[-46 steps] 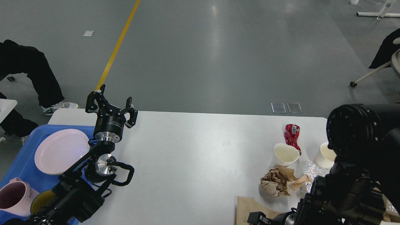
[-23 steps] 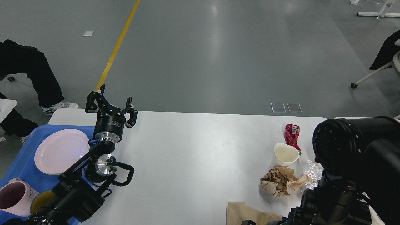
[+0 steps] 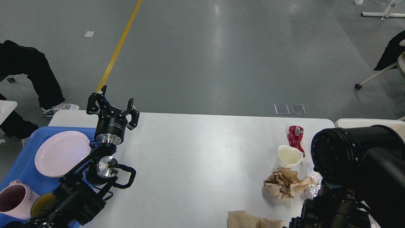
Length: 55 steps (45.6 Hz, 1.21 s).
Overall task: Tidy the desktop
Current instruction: 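Lift the paper bag with the right gripper and drop it into the white bin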
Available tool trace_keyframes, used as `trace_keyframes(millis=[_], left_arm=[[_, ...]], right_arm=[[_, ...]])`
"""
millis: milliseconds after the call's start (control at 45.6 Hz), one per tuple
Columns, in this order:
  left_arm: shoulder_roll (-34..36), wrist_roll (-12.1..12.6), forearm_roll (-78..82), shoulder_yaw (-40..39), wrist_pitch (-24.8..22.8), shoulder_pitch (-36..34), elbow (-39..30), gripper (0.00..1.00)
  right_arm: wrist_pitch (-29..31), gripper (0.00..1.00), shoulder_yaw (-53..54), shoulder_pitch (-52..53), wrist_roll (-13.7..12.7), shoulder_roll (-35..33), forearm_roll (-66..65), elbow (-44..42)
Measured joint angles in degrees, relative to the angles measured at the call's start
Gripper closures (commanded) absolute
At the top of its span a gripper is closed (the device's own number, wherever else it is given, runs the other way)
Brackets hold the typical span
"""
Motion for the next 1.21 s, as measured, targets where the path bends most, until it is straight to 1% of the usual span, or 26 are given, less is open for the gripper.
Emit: trace_keyframes(millis=[110, 351, 570, 680, 724, 899, 1096, 1206], left_arm=[[0.00, 0.00, 0.00, 0.00, 0.00, 0.00, 0.00, 0.04], [0.00, 0.00, 0.00, 0.00, 0.00, 0.00, 0.00, 0.04], [0.00, 0.00, 0.00, 0.00, 0.00, 0.00, 0.00, 0.04], [0.00, 0.00, 0.00, 0.00, 0.00, 0.00, 0.00, 0.04], [0.00, 0.00, 0.00, 0.00, 0.00, 0.00, 0.00, 0.04], [0.00, 0.00, 0.00, 0.00, 0.00, 0.00, 0.00, 0.04], [0.01, 0.00, 0.00, 0.00, 0.00, 0.00, 0.00, 0.04], [0.01, 0.00, 0.00, 0.00, 0.00, 0.00, 0.00, 0.04]], right_arm=[[-0.36, 1.00, 0.11, -0.02, 0.67, -0.03, -0.03, -0.04], [-2.70, 1.00, -0.02, 0.90, 0.83, -1.05, -0.23, 0.18], [-1.98, 1.00, -0.63, 5.21, 0.86, -3.44, -3.75, 3.12], [-0.15, 1.00, -2.26, 8.48, 0.86, -5.47, -5.17, 3.30], [2.08, 1.00, -2.94, 10.40, 0.86, -6.46, -6.26, 3.30], [16.87, 1.00, -4.20, 18.49, 0.86, -11.74, -10.78, 3.30], [31.28, 1.00, -7.49, 28.61, 0.86, -16.47, -17.96, 3.32], [39.34, 1.00, -9.36, 35.42, 0.86, -20.20, -22.38, 3.32]])
